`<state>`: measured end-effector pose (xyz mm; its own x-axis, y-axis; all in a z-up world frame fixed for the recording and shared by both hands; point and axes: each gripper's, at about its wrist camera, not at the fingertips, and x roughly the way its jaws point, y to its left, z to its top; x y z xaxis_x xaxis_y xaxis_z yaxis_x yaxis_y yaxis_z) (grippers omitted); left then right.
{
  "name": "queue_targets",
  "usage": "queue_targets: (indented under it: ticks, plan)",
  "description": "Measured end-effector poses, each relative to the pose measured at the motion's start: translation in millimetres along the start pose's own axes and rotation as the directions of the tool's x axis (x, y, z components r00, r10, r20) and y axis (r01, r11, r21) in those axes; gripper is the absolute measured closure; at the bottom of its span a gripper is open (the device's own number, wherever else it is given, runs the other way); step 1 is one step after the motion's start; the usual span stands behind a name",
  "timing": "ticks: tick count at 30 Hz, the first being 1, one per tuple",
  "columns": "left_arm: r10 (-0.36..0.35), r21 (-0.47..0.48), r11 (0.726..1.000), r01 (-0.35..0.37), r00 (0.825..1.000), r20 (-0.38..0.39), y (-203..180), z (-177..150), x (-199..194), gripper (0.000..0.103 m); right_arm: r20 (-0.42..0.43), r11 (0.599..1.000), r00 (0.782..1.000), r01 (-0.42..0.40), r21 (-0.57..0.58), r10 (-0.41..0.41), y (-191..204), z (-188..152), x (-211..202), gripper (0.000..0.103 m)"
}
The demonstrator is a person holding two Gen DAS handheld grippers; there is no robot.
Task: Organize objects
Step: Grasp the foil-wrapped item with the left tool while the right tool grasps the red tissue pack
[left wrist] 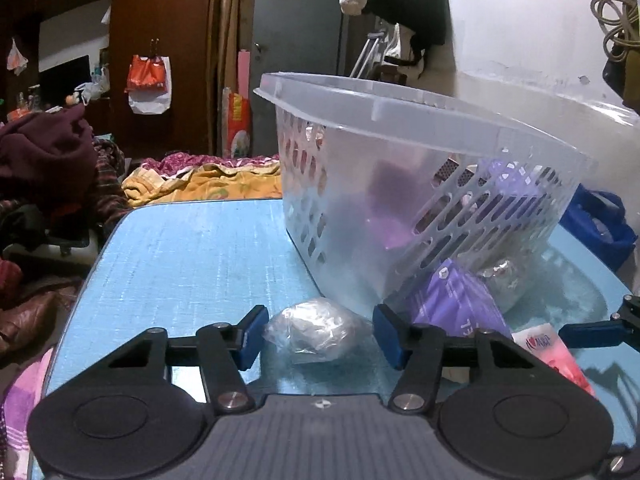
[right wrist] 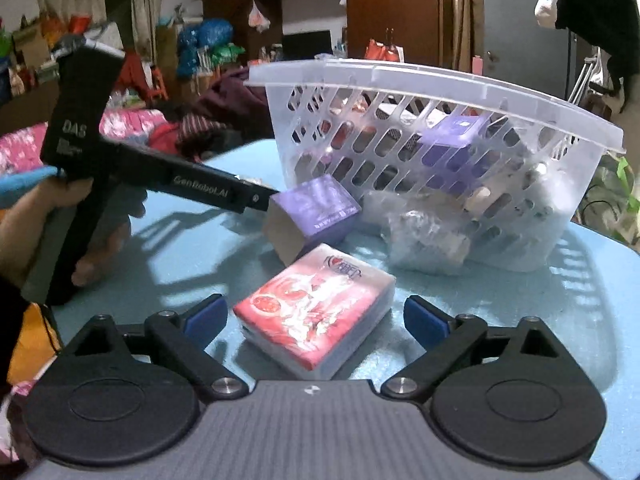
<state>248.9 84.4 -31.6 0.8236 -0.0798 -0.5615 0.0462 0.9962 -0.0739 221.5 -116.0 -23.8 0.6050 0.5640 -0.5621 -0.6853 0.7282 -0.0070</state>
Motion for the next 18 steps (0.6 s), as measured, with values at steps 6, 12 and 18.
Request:
queue_targets:
  ticks: [6,12,18]
  plan:
    - [0.019,0.026,0.999,-0.02,1.0,0.011,-6.4,-2.1,-4.3,0.046,-0.031,0.999,0.999,0.027,-0.034,-0.028,6.4,-1.0,4.4,0.018]
    - [-0.008,0.002,1.0,0.008,0.998,0.06,-2.9,-9.2,-21.1,0.046,0.011,0.999,0.999,0.044,-0.013,-0.044,3.7,-4.3,-3.0,0.027]
    - [-0.049,-0.02,0.998,0.053,0.988,0.143,-1.7,-19.4,-48.5,0.047,0.118,0.999,0.992,0.046,0.025,-0.049,2.5,-17.8,-24.9,0.03]
